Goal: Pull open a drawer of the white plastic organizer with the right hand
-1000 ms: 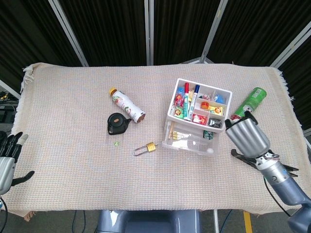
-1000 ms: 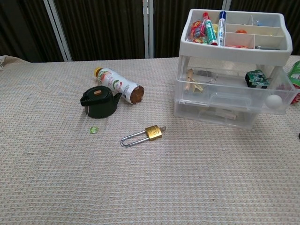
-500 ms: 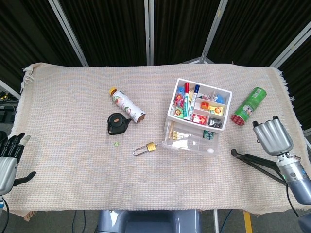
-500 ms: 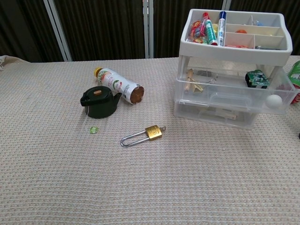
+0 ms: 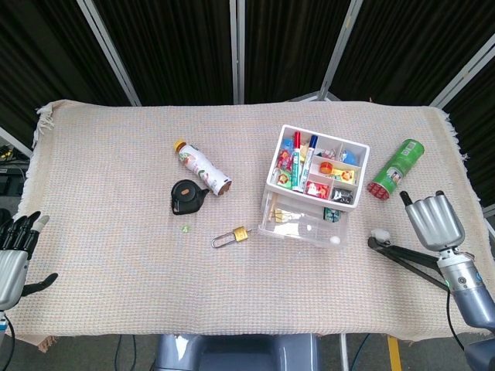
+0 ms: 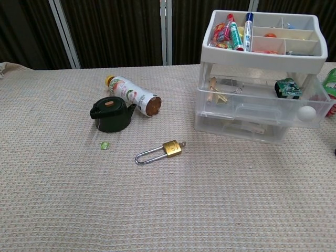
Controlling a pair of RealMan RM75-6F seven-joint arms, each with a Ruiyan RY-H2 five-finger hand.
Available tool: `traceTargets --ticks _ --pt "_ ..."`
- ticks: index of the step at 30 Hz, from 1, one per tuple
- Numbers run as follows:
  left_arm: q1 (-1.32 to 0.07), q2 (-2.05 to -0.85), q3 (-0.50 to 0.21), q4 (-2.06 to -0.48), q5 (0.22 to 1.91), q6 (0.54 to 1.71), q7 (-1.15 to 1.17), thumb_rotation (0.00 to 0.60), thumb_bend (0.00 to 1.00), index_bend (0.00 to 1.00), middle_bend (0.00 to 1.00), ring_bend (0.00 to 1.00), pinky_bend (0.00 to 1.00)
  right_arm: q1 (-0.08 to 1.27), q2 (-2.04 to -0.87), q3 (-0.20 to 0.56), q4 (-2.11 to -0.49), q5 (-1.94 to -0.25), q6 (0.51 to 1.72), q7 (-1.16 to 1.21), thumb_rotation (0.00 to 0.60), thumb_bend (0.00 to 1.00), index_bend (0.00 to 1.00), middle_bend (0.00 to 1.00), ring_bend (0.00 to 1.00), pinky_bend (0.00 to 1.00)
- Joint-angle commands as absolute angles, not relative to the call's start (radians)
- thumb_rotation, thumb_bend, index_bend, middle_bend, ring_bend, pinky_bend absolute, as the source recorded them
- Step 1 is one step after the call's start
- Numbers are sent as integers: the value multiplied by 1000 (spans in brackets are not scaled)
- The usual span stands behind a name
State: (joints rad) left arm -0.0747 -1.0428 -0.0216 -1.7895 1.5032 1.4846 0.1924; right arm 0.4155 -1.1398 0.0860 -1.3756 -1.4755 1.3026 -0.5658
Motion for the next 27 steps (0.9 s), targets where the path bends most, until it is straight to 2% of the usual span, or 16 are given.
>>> traceTargets --ticks 1,3,5,8,10,14,18,27 --pt "-74 -1043 -22 -1789 1503 1486 190 600 102 0 0 0 0 391 -1149 105 -1382 -1484 1369 -521 600 94 271 757 761 677" --pt "-73 -1045 -25 -1787 1502 1490 186 600 102 0 0 0 0 370 -1161 118 -1387 -1491 1429 -471 600 93 214 601 630 617" --pt "-73 -1052 -29 -1781 1499 1495 180 600 102 0 0 0 0 338 -1175 127 -1406 -1503 1502 -386 600 90 128 372 409 451" --pt "-73 -1058 -31 -1773 1496 1497 177 600 102 0 0 0 0 303 -1183 120 -1418 -1536 1573 -291 600 85 21 101 119 236" --pt "-72 -1064 -33 -1764 1494 1500 179 600 102 0 0 0 0 281 -1179 105 -1432 -1564 1604 -225 600 84 1 19 23 135" --pt "-72 -1077 -38 -1742 1479 1499 187 600 102 0 0 0 0 246 -1138 57 -1506 -1586 1591 -119 600 74 0 0 0 7" --pt "-71 -1083 -42 -1727 1471 1500 178 600 102 0 0 0 0 214 -1082 25 -1595 -1570 1561 -59 600 71 0 0 0 0" --pt "-76 -1099 -43 -1700 1459 1485 185 600 103 0 0 0 0 187 -1063 14 -1619 -1546 1520 4 600 68 0 0 0 0"
